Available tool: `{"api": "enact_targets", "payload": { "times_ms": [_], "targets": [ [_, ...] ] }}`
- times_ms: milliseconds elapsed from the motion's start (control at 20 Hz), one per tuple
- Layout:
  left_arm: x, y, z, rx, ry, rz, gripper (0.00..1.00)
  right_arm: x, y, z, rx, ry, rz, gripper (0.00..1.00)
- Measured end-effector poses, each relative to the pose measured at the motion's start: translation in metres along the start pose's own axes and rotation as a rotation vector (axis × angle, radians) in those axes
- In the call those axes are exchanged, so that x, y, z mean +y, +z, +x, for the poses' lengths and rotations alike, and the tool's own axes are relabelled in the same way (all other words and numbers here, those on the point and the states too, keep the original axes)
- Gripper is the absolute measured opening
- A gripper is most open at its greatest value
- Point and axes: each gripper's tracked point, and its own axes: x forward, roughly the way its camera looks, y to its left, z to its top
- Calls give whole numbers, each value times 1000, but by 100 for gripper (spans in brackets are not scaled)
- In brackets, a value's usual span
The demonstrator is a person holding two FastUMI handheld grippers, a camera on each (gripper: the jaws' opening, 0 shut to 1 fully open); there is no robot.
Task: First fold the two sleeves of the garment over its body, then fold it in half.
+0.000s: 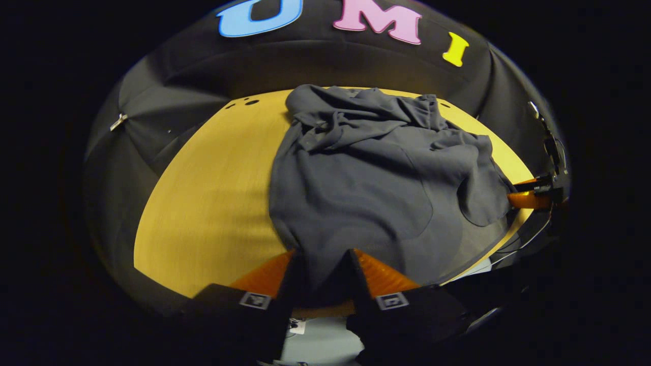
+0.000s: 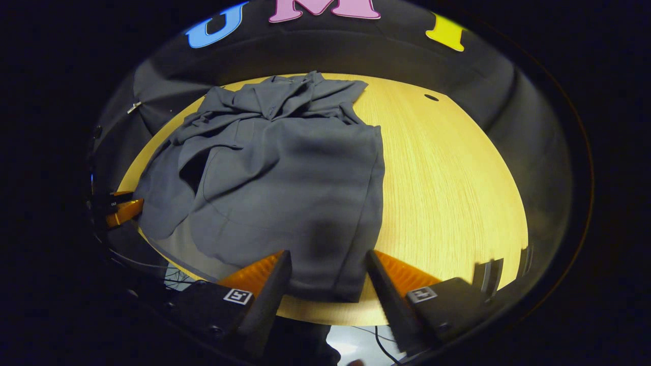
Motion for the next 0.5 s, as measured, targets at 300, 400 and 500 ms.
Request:
{"api": "enact_targets", "payload": {
  "times_ms": [300, 400, 500],
  "targets": [
    [-13, 26, 17, 55, -126, -96, 6, 24, 4, 3, -16, 61, -218, 6],
    [-10, 24, 15, 80, -137, -111, 6, 27, 2, -1, 11, 100, -132, 6],
    [-5, 18, 6, 92, -123, -113, 6, 22, 0, -10, 8, 122, -57, 5]
  ]
}}
